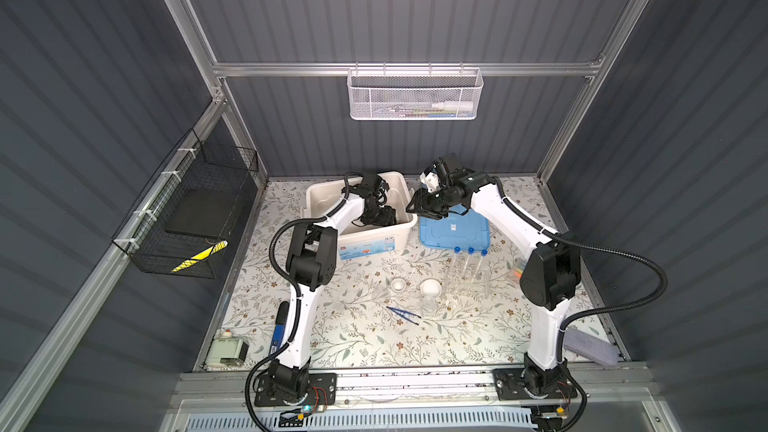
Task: Organize the chemistry lab equipment
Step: 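Open the left gripper over the bin while the right releases the rim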
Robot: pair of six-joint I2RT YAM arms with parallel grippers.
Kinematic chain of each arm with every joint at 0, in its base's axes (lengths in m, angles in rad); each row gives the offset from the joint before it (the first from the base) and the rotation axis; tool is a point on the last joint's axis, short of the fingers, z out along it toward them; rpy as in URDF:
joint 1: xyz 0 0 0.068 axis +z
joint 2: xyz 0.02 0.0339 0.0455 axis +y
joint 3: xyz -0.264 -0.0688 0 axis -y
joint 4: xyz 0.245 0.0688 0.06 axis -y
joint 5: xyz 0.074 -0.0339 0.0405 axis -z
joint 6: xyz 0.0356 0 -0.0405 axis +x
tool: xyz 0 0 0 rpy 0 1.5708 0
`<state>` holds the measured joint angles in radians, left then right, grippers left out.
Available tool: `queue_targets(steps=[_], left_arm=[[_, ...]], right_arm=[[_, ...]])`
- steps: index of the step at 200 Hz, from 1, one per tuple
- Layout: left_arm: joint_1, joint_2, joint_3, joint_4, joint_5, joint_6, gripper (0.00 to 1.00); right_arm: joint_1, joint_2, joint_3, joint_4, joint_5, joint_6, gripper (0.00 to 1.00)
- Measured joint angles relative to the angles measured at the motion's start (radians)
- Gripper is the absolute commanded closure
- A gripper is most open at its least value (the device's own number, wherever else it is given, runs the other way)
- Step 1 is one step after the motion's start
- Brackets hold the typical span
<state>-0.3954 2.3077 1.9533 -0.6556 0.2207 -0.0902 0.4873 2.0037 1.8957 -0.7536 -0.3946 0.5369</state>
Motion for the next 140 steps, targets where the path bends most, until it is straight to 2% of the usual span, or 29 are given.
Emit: queue_targets(steps=[15, 48, 70, 102, 140], left_arm=[[0.0, -0.053, 0.0, -0.002, -0.011, -0.001, 0.12], [0.0, -0.214, -0.002, 0.006, -0.046, 0.003, 0.01], [-0.002, -0.342, -0.062, 0.027, -0.102, 0.002, 0.0], [-0.026, -0.531, -0.235, 0.048, -0.23, -0.025, 0.0], [-0.15, -0.719, -0.45, 0.032, -0.41, -0.13, 0.0]], right_arm=[[0.0, -0.003, -0.001, 0.003, 0.013, 0.0, 0.44], [0.0, -0.036, -0.004, -0.002, 0.063, -0.016, 0.31], [0.0, -0.081, -0.008, 0.003, 0.08, -0.034, 0.28], [0.0, -0.142, -0.021, 0.016, 0.085, -0.088, 0.22], [0.0, -0.238, -0.138, 0.057, 0.098, -0.149, 0.16]])
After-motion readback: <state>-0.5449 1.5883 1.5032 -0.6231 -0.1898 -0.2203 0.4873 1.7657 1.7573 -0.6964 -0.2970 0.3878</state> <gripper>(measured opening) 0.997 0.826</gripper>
